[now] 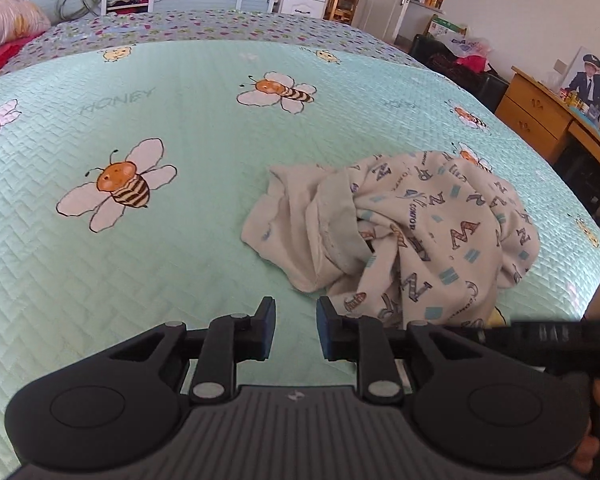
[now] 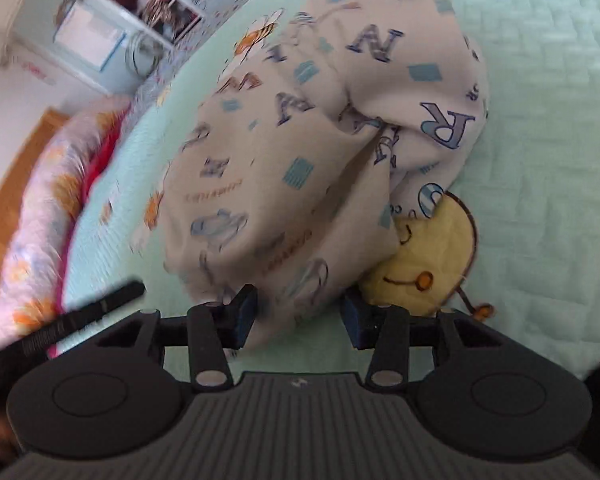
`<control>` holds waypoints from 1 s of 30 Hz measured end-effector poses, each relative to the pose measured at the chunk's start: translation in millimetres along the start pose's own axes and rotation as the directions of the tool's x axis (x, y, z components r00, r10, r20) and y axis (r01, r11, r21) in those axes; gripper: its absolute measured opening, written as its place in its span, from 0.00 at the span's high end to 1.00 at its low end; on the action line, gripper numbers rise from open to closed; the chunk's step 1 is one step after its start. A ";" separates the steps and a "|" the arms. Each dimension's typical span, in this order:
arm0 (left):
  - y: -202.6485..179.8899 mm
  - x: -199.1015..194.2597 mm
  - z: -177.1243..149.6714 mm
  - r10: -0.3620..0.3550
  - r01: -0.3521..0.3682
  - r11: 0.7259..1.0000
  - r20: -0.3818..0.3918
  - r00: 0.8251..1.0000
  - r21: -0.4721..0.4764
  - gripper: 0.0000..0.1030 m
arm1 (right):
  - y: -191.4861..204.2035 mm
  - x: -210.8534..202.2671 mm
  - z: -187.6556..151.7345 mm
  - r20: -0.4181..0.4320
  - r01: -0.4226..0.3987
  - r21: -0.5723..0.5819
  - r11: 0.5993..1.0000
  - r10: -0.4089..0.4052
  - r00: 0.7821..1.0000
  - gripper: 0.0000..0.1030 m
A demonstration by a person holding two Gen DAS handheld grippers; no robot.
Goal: Fold clothes
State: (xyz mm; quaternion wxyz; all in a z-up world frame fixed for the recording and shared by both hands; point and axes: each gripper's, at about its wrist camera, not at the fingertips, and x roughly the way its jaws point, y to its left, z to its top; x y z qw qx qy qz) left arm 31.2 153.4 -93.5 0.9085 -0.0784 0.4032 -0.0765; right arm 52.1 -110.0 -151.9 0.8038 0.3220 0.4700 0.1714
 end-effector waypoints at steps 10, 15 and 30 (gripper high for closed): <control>-7.8 -7.1 -4.2 -0.026 0.026 1.000 0.010 1.000 0.017 0.77 | 28.5 -100.5 52.5 0.399 -0.120 -0.064 0.991 0.136 0.907 0.97; -26.4 0.1 -0.1 -0.077 0.076 0.996 0.019 0.997 0.046 0.77 | 30.2 -185.7 66.6 0.580 -0.086 -0.142 0.986 0.153 0.800 0.97; -97.1 26.6 32.5 -0.156 0.142 0.964 0.042 0.987 0.226 0.73 | -5.4 -277.5 104.4 0.770 0.025 -0.136 0.990 0.090 0.632 0.96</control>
